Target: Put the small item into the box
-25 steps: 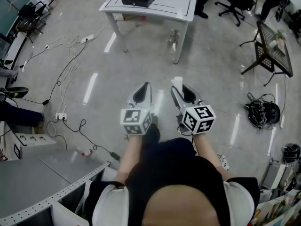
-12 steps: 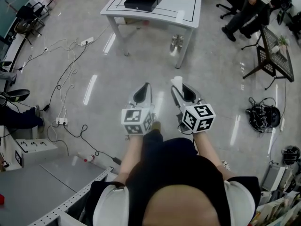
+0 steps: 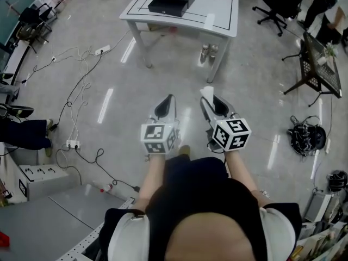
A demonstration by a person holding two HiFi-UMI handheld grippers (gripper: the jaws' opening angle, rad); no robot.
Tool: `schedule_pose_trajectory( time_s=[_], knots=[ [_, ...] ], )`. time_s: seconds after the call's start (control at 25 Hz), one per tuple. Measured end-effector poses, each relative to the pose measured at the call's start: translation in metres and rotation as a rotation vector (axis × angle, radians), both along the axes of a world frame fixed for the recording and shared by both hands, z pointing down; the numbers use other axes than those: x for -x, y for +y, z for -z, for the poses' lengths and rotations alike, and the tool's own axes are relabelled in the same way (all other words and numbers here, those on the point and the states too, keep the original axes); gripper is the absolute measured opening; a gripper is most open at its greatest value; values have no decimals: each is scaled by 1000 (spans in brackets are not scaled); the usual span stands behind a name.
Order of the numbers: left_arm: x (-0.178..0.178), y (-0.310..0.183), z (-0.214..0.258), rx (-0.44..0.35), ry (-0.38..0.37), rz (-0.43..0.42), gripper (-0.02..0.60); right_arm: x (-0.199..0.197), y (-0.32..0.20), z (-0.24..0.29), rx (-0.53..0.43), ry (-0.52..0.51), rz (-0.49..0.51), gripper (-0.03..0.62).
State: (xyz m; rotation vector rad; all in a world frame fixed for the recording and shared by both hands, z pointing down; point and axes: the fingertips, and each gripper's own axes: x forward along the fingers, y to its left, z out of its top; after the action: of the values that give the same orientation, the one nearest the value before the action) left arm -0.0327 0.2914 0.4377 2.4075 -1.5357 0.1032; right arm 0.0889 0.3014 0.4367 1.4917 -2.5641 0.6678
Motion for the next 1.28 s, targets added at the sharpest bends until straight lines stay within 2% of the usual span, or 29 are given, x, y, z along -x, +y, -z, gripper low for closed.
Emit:
schedule_pose_trajectory(
  time_s=[0.44, 1.28],
  knots=[
    [19, -20, -9, 15, -17, -15, 11, 18, -22, -5, 7, -2, -15, 147],
    [24, -15, -19, 42, 13, -6, 11, 20, -16, -12, 31, 26, -6, 147]
  ],
)
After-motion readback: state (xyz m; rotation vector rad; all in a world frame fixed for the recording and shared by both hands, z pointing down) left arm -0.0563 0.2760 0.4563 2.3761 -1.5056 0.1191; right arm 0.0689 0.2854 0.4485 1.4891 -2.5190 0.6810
